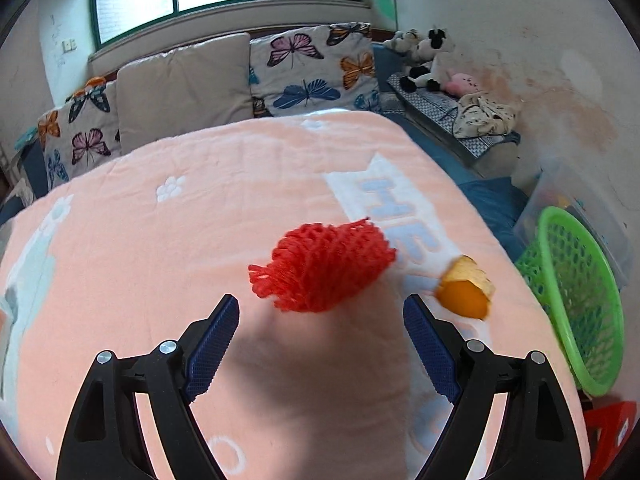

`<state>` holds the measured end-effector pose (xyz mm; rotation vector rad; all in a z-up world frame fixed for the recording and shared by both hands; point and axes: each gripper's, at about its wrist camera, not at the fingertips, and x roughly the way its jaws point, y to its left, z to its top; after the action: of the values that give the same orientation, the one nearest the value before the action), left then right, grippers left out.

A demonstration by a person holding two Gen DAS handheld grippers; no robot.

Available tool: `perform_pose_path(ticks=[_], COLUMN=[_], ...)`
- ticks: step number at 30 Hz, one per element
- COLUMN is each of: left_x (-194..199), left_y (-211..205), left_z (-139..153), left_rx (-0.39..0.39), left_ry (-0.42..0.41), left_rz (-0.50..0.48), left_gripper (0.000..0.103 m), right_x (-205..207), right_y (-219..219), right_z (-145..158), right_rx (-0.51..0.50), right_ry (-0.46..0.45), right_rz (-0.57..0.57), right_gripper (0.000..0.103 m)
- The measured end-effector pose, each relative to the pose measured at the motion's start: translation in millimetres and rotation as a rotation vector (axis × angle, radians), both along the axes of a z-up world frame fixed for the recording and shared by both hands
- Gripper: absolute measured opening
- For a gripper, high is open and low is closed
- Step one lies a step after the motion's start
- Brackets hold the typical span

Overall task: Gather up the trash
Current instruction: 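Move both grippers back over the table toward the red mesh and orange peel, then grasp the red mesh net with the left gripper while the right gripper grasps the orange peel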

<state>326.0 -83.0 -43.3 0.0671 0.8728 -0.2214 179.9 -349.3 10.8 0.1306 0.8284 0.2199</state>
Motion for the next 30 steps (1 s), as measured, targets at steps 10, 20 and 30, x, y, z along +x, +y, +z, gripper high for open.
perform_pose_path(ticks=[10, 20, 30], left_x=[29, 37, 5], left_y=[-2, 4, 21], left_z=[-14, -18, 2], left_rx=[-0.014, -0.117, -0.117], left_ry=[0.013, 0.026, -0.001], left_rz=[-0.002, -0.023, 0.011], left_gripper=[0.081, 0.047, 0.033], right_x=[30, 50, 79], right_y=[23, 27, 50], right_z=[-16, -32, -48], right_rx=[0.0, -0.009, -0.014], right_ry=[0.032, 0.062, 0.074], right_rz=[0.04, 0.059, 0.123], right_gripper=[0.075, 0.075, 0.075])
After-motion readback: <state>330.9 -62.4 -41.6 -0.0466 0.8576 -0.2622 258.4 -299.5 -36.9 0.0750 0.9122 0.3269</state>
